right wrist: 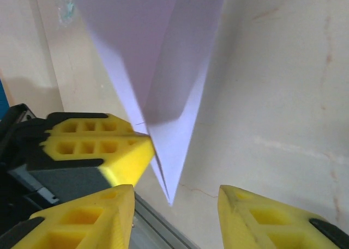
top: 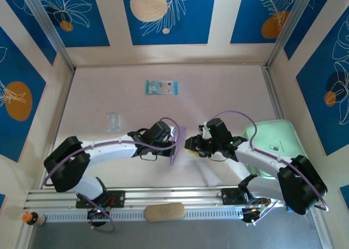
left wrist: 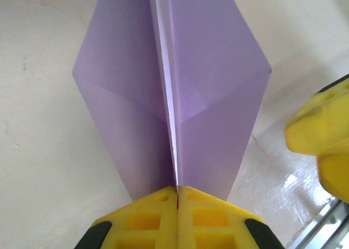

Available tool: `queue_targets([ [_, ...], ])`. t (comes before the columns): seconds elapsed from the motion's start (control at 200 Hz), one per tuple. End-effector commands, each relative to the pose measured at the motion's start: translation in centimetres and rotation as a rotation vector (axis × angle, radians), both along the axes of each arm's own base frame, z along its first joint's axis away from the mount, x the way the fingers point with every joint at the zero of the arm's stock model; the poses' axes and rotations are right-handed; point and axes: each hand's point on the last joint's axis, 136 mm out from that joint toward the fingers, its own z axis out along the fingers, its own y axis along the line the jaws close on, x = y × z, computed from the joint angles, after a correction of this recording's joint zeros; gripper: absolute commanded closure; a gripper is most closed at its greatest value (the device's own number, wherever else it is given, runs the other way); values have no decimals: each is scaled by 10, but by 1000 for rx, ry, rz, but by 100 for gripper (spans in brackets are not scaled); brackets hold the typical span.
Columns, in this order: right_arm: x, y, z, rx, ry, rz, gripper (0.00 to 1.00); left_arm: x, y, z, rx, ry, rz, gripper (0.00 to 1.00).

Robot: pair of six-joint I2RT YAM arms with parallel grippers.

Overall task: Fold a paper plane with a square sheet of paper (pick it up from the middle)
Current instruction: Pick up the paper plane from the center of the table, then move the paper plane to the center of the table.

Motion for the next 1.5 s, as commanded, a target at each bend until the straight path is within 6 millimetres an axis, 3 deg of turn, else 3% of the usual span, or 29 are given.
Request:
queue_targets([
  [0.0, 5, 11, 2, -7, 20, 17, 56, -1, 1, 1, 44, -29, -16, 100],
  [0.175, 11, 26, -16, -53, 70, 45, 56, -3, -3, -1, 47, -26, -21, 100],
  [0.39, 9, 23, -46, -162, 140, 39, 84, -5, -2, -6, 70, -24, -19, 100],
  [0.595, 5, 21, -55, -144, 159, 39, 98, -5, 2, -11, 93, -25, -16, 82],
  [0.955, 2, 17, -68, -142, 193, 28, 100, 1, 1, 0, 79, -72, -11, 65],
  [1.22, 2, 17, -67, -138, 192, 28, 100, 1, -8, 0, 51, -57, -27, 64],
  [1.49, 3, 16, -64, -135, 186, 25, 100, 2, -16, 32, -86, -128, -23, 68],
])
